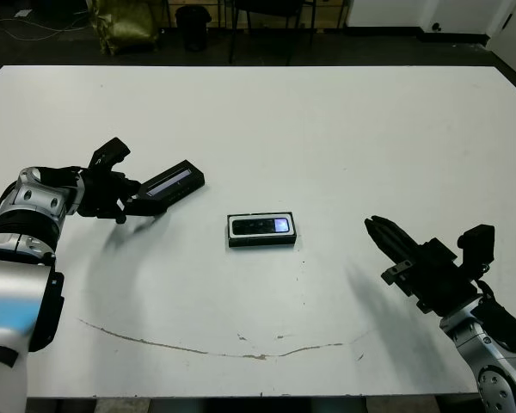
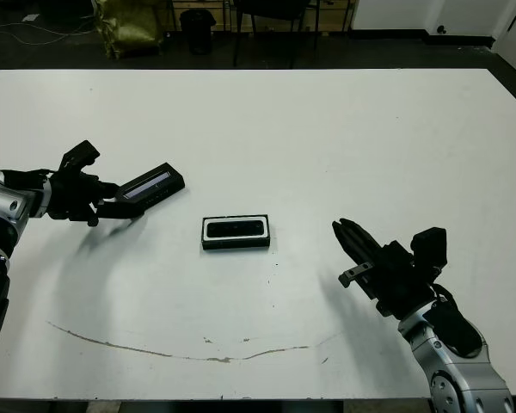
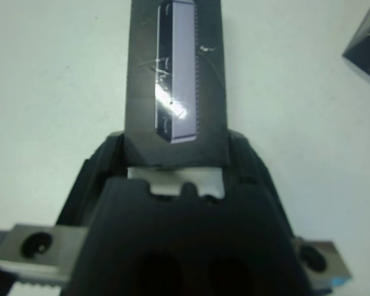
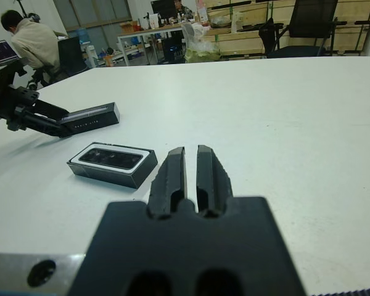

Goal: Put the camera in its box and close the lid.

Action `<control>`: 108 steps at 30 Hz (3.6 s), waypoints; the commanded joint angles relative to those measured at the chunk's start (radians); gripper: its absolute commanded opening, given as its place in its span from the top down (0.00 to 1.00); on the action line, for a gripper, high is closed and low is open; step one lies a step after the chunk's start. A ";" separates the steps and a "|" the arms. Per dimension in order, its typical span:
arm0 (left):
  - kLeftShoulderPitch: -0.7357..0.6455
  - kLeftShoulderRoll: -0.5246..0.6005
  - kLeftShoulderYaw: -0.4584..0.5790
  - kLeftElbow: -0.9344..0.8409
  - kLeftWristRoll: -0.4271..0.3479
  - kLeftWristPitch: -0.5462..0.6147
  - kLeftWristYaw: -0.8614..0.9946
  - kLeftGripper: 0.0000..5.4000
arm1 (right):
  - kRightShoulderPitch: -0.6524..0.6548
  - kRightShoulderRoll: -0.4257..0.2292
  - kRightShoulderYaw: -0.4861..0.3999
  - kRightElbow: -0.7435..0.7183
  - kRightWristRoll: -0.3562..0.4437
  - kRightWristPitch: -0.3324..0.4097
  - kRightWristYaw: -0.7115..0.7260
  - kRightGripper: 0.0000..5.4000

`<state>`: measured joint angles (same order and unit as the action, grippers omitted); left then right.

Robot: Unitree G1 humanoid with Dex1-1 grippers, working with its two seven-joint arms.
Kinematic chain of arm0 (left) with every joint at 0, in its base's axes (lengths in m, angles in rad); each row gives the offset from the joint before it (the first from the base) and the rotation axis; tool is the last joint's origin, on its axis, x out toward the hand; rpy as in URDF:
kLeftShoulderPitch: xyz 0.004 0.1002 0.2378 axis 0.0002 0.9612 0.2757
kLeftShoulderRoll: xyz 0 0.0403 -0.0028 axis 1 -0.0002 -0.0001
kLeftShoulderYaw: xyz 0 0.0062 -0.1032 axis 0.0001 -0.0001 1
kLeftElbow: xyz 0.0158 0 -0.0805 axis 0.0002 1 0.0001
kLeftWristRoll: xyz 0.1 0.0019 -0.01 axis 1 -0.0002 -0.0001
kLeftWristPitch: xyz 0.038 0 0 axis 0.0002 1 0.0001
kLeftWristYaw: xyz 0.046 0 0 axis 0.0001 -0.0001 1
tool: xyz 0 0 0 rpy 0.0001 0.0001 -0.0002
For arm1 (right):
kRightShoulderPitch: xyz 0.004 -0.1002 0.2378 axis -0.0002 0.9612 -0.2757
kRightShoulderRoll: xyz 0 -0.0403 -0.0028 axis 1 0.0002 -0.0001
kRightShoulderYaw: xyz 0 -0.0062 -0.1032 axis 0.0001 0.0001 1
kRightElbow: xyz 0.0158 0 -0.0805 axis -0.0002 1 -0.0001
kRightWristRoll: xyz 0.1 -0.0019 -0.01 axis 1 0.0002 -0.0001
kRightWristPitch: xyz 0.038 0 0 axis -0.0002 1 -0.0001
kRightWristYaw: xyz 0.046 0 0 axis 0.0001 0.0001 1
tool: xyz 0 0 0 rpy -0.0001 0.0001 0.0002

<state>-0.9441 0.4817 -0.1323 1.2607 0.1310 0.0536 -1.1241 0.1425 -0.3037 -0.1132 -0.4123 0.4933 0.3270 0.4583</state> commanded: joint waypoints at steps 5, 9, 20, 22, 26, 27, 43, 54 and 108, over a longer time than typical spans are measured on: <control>0.048 0.009 -0.003 -0.115 -0.022 -0.090 -0.110 0.56 | 0.005 -0.004 0.000 0.053 -0.019 -0.028 0.017 1.00; 0.086 0.029 0.045 -0.263 -0.103 -0.081 -0.162 0.56 | 0.004 0.000 0.006 0.081 -0.036 -0.055 0.023 1.00; 0.099 0.069 -0.013 -0.753 -0.177 0.164 -0.232 0.56 | 0.012 0.006 0.018 0.065 -0.044 -0.045 0.008 1.00; 0.085 0.067 -0.058 -0.793 -0.166 0.198 -0.252 0.56 | 0.017 0.008 0.020 0.046 -0.038 -0.032 0.000 1.00; 0.048 0.047 -0.153 -0.801 -0.135 0.238 -0.286 0.56 | 0.019 0.012 0.024 0.055 -0.042 -0.046 0.005 1.00; 0.034 0.036 -0.176 -0.787 -0.130 0.243 -0.300 0.56 | 0.020 0.010 0.027 0.049 -0.050 -0.043 -0.001 1.00; -0.054 -0.111 -0.290 -0.556 -0.073 0.236 -0.303 0.56 | 0.039 0.012 0.030 -0.023 -0.040 0.028 -0.050 1.00; -0.032 -0.138 -0.286 -0.483 -0.049 0.186 -0.260 0.56 | 0.035 0.017 0.031 -0.012 -0.047 0.012 -0.043 1.00; 0.029 -0.179 -0.286 -0.431 -0.040 0.216 -0.280 0.56 | 0.044 0.024 0.021 0.005 -0.029 0.004 -0.038 1.00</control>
<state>-0.9561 0.3104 -0.4053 0.8254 0.0758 0.2699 -1.4111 0.1734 -0.2762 -0.0859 -0.4221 0.4609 0.3249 0.4155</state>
